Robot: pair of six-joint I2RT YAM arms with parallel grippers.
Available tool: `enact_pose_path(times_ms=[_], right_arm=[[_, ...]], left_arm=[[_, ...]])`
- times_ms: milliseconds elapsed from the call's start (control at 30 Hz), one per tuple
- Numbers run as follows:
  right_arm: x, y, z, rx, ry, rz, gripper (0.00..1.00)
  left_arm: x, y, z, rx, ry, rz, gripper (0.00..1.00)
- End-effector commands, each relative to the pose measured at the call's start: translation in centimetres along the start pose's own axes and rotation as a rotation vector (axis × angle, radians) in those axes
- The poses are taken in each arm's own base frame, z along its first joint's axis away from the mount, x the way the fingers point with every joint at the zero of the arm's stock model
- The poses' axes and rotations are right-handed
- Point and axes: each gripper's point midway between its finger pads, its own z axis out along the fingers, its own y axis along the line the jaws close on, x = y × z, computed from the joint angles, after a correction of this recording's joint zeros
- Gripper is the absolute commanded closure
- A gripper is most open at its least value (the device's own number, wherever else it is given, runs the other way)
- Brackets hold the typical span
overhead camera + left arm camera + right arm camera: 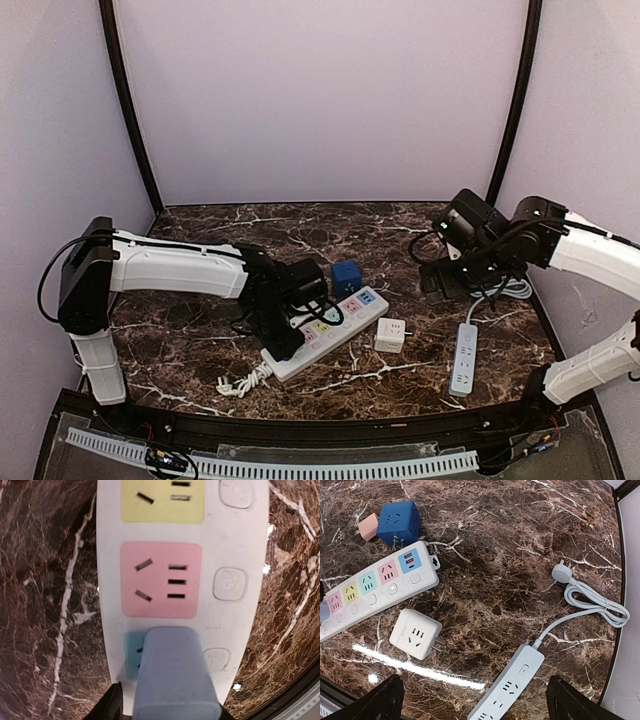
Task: Insert the plug
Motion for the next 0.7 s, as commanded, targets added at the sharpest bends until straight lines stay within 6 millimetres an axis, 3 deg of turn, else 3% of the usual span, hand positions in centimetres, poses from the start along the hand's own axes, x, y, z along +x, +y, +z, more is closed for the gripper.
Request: enact_pose_path(times_ms=[0, 233, 267, 467, 667], right_arm=[[-1.4, 0.1, -0.7, -0.013, -0.041, 0.012, 0.01], [-1.1, -0.1, -0.9, -0.017, -0.043, 0.020, 0.01], [-1.0, -0.2, -0.9, -0.018, -0.043, 0.023, 0.01], [-0.6, -0.5, -0.9, -0.016, -0.045, 0.038, 0.01], [-0.6, -0.5, -1.1, -0.030, -0.059, 0.047, 0.01]], left_arm=[[1.3, 0.9, -1.1, -0.033, 0.066, -0.002, 0.44], [-1.8, 0.2, -6.4, 0.044, -0.090, -0.026, 0.14], [-2.3, 0.2, -7.3, 0.054, -0.112, -0.027, 0.04], [-3.6, 0.5, -11.2, 0.075, -0.202, -0.031, 0.01], [-5.7, 3.4, -14.8, 0.046, -0.298, -0.130, 0.01]])
